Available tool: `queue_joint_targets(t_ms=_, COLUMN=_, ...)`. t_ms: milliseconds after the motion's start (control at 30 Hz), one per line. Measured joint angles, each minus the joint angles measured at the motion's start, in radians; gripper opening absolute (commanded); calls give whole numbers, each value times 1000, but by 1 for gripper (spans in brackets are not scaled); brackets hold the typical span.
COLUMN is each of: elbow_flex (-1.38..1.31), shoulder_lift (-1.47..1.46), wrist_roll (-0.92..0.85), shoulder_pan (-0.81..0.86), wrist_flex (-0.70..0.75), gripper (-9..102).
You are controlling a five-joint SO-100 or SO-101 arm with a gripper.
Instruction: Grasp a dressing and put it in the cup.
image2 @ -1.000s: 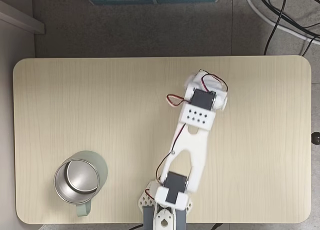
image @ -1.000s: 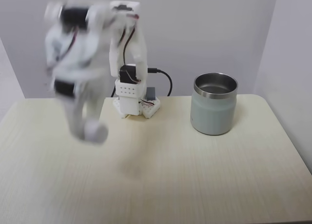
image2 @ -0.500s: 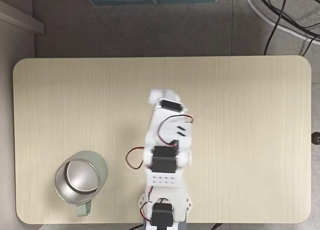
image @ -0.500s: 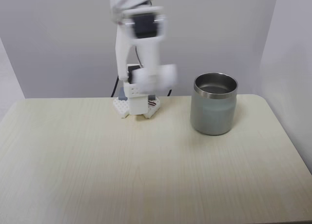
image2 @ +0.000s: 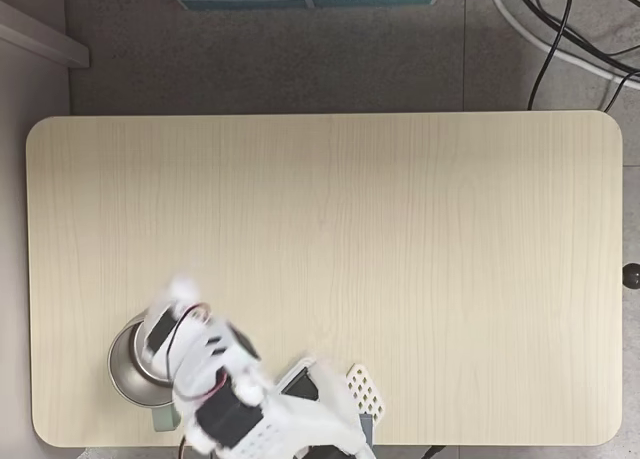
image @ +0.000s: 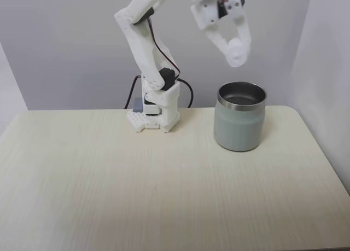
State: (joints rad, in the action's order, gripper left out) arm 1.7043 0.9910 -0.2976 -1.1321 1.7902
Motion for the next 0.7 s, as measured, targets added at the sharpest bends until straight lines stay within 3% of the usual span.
queue_joint_targets(t_ms=600, elbow_flex=-443, shoulder_lift=-78, wrist_roll=-58, shoulder_pan=-117, wrist_flex=-175, gripper=1)
queue_joint_targets(t_ms=700, elbow_flex=-448, shoulder_lift=-97, wrist_roll=-61, shoulder_pan=-132, wrist_flex=-183, gripper=9)
